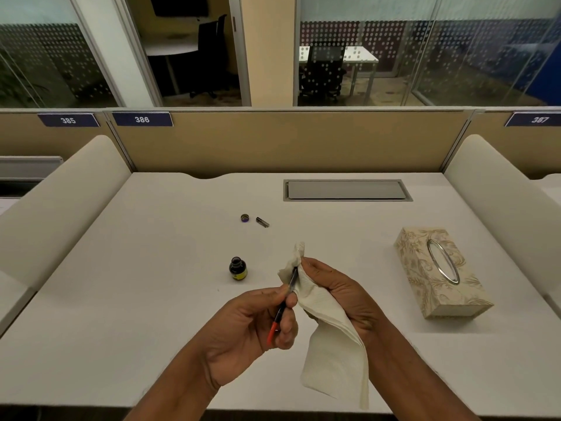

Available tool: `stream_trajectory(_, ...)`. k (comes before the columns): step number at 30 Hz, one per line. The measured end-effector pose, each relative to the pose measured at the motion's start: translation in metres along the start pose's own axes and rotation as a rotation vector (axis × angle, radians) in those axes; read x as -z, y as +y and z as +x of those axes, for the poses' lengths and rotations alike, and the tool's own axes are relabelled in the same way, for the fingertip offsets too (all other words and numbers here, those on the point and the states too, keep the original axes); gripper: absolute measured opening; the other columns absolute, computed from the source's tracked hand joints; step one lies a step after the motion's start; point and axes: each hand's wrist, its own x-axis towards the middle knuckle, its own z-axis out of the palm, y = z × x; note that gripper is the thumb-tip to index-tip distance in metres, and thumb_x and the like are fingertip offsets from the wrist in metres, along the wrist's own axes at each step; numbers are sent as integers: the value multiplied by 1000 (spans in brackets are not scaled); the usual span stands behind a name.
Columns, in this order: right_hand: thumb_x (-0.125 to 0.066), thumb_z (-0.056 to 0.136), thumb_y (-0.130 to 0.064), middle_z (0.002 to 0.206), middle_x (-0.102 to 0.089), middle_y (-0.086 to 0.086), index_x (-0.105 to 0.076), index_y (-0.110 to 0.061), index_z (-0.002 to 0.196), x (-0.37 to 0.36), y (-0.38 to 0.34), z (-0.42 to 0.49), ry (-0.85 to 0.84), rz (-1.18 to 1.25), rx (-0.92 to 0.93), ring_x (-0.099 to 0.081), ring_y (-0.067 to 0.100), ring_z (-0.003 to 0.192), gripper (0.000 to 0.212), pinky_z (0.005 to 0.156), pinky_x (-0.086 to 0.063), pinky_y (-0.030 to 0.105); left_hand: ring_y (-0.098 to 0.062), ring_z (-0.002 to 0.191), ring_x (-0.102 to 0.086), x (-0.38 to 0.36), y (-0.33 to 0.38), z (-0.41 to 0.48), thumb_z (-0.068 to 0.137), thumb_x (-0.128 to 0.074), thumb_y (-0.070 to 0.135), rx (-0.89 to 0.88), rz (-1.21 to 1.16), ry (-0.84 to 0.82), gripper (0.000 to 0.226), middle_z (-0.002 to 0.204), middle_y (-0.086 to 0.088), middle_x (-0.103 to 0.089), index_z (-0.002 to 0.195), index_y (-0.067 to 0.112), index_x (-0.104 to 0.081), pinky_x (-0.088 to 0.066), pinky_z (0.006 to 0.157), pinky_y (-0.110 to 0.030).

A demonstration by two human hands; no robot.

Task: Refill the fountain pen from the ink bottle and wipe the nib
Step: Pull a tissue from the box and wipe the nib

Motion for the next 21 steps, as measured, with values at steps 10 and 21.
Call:
stream_trajectory(10, -72, 90, -12, 99, -73, 11, -73, -1, 111, -8, 11, 0, 78, 508, -38, -72, 19, 95, 23, 82, -59, 28, -19, 56, -48, -2, -5, 2, 97, -55, 23, -42, 68, 42, 21, 64, -10, -57, 88, 6, -63, -41, 61, -31)
stream_trajectory(21, -64, 91, -16, 101, -71, 13, -74, 3, 108, -18, 11, -5, 177, 445, 1, -69, 20, 101, 26, 87, -60, 30, -20, 54, -51, 1, 0, 1, 94, -63, 18, 57, -174, -63, 17, 62, -11, -57, 91, 1, -61, -44, 57, -31)
